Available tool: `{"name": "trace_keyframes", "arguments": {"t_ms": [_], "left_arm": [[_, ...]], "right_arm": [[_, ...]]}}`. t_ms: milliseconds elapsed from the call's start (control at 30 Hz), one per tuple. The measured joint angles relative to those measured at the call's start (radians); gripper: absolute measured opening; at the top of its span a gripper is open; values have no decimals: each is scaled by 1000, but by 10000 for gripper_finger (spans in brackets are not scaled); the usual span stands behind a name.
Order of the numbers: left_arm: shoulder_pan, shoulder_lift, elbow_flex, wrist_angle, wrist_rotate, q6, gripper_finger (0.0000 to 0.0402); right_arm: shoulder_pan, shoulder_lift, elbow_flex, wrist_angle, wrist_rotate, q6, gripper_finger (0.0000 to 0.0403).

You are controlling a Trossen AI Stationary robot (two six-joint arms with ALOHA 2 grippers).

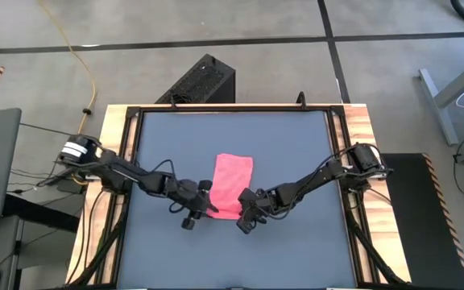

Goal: Roll towel
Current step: Roll the pink towel

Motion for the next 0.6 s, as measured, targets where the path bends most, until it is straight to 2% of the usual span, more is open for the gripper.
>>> {"name": "trace_keyframes", "arguments": {"t_ms": [267, 367, 600], "left_arm": [[-43, 126, 2, 28, -40, 60, 112], [-59, 153, 2, 22, -94, 19, 112], [-66, 174, 4, 17, -127, -64, 109]], "right_arm": [[9, 0, 1, -11, -4, 78, 13], [10, 0, 1, -12, -23, 80, 14], [31, -2, 1, -13, -41, 76, 29]]}}
